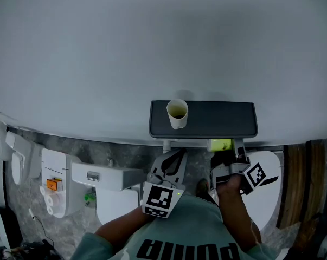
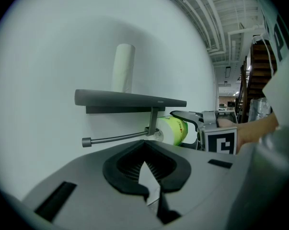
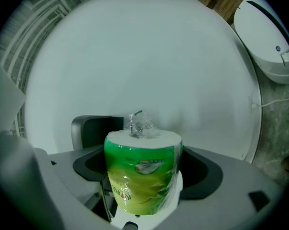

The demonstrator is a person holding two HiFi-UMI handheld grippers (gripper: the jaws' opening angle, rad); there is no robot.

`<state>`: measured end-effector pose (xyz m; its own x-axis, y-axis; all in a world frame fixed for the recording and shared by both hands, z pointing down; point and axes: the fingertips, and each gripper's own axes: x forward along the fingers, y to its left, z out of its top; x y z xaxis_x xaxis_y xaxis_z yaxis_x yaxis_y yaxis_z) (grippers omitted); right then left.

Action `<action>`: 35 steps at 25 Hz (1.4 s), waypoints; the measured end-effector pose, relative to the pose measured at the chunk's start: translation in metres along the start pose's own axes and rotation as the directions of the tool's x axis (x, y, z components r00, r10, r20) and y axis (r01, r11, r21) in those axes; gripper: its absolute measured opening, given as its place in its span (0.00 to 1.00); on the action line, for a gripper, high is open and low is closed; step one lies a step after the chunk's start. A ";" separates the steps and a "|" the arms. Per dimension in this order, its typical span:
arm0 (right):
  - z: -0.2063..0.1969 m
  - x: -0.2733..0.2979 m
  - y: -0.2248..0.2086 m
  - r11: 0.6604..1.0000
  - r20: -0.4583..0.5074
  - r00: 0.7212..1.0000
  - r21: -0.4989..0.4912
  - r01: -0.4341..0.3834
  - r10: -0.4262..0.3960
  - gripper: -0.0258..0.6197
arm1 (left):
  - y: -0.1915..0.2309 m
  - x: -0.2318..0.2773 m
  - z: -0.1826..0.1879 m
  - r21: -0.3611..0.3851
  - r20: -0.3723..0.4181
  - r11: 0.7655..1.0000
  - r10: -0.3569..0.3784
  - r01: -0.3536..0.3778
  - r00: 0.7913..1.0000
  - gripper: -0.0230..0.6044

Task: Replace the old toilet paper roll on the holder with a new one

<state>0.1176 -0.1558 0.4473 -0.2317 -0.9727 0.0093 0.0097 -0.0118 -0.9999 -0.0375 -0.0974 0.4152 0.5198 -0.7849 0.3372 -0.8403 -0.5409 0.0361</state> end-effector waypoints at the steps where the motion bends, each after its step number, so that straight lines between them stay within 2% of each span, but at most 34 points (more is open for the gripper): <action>1: -0.002 0.001 0.000 1.000 -0.002 1.000 0.001 -0.002 0.002 0.72 | 0.001 0.000 0.000 0.000 0.001 1.000 0.000 0.000 1.000 0.04; 21: -0.008 0.002 0.003 0.999 0.029 0.999 0.012 -0.037 0.037 0.72 | 0.001 -0.003 0.005 0.009 0.002 1.000 -0.006 0.006 1.000 0.04; 35: -0.013 -0.003 0.004 0.997 -0.003 0.997 0.008 -0.074 0.074 0.72 | -0.005 -0.002 0.006 0.009 0.008 0.999 -0.031 0.031 0.999 0.04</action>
<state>0.1060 -0.1499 0.4435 -0.2335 -0.9702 -0.0647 0.0341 0.0583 -0.9977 -0.0339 -0.0947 0.4088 0.5469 -0.7701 0.3283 -0.8223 -0.5679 0.0378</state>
